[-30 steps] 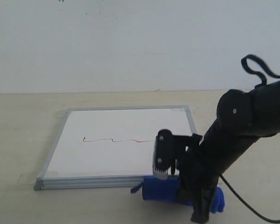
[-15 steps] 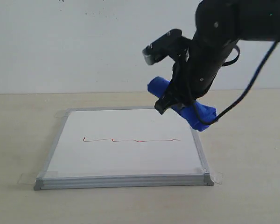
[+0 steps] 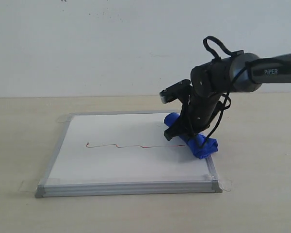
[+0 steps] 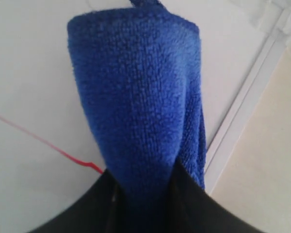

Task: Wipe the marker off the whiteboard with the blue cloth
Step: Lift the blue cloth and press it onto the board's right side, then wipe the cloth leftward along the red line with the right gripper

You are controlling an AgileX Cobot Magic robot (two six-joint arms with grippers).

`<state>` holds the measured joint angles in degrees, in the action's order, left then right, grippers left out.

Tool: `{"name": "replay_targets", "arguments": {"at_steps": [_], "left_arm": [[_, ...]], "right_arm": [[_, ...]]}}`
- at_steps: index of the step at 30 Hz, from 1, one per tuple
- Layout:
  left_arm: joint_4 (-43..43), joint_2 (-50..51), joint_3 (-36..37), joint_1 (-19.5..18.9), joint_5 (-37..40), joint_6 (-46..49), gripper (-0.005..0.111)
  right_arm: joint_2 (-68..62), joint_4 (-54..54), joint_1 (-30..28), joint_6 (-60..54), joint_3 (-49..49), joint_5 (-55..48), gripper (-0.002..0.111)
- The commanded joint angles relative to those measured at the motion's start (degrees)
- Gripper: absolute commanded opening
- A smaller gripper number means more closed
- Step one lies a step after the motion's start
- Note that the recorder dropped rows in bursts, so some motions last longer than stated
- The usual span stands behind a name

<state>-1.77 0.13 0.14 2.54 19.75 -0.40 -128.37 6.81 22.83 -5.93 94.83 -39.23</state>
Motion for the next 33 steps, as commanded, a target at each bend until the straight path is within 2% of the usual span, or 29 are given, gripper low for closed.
{"name": "replay_targets", "arguments": {"at_steps": [1,9,13,16,22,24,28,33], "left_arm": [[-0.56,-0.13,-0.14,-0.12,-0.43,0.06,0.004],[-0.56,-0.13,-0.14,-0.12,-0.43,0.06,0.004],[-0.56,-0.13,-0.14,-0.12,-0.43,0.06,0.004],[-0.56,-0.13,-0.14,-0.12,-0.43,0.06,0.004],[-0.56,-0.13,-0.14,-0.12,-0.43,0.06,0.004],[-0.56,-0.13,-0.14,-0.12,-0.43,0.06,0.004],[-0.56,-0.13,-0.14,-0.12,-0.43,0.06,0.004],[-0.56,-0.13,-0.14,-0.12,-0.43,0.06,0.004]], "right_arm": [[-1.17,-2.71,0.08,-1.78,0.57,-0.11,0.000],[-2.49,-21.94,4.39,-18.74,0.57,-6.19,0.000],[-1.44,-23.94,5.20,-21.84,0.57,-6.11,0.000],[-1.45,-18.87,3.95,-19.89,0.65,-5.46,0.000],[-1.59,8.44,0.33,4.65,0.65,-3.31,0.000],[-1.59,10.27,0.04,7.32,0.65,-3.82,0.000],[-2.55,4.68,1.85,1.64,0.65,-5.05,0.000],[-3.66,-13.19,5.43,-14.64,0.65,-7.83,0.000]]}}
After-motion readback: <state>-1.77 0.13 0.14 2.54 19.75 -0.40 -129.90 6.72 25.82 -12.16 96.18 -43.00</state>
